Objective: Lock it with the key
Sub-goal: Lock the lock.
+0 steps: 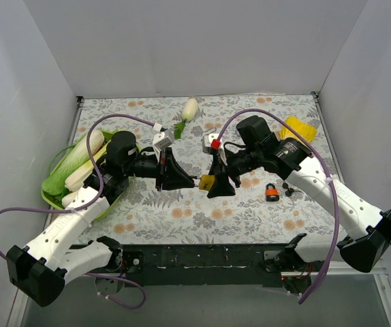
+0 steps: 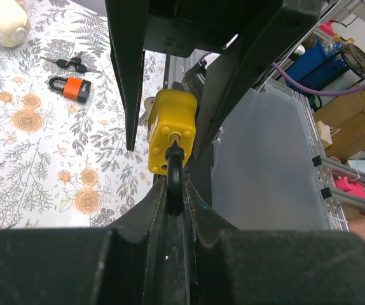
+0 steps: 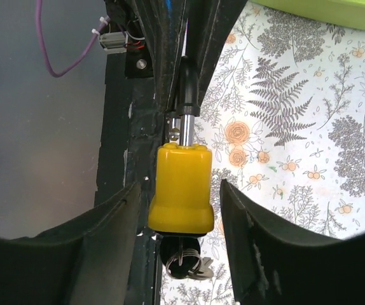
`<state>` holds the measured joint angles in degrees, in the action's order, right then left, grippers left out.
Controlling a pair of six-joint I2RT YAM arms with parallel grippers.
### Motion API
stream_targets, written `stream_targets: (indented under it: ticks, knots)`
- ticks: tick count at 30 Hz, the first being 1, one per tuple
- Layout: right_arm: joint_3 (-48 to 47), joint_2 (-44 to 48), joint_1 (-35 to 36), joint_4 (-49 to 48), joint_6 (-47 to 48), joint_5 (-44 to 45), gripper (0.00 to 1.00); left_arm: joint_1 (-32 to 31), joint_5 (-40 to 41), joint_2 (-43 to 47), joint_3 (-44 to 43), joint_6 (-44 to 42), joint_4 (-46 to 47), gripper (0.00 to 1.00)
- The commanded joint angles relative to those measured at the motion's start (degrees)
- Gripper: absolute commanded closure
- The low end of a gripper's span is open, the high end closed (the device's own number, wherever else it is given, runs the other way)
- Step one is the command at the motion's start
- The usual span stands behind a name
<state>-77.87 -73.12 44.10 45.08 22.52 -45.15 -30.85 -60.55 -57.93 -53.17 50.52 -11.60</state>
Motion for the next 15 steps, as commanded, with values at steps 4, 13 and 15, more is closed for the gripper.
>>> stream_targets:
  ticks: [4,13,15]
  knots:
    - [0.08,0.44,-0.24,-5.61,-2.84,-3.37,0.69,0.26,-0.44,2.47,0.61,4.32,6.58,1.0]
    - [-1.85,-1.4,-0.24,-6.15,-3.54,-7.23,0.99,0.0,0.53,0.98,1.49,2.65,6.85,1.0]
    - [-2.38,-1.85,0.11,-5.88,-3.54,-8.11,0.99,-0.35,0.61,0.54,1.58,2.65,7.9,1.0]
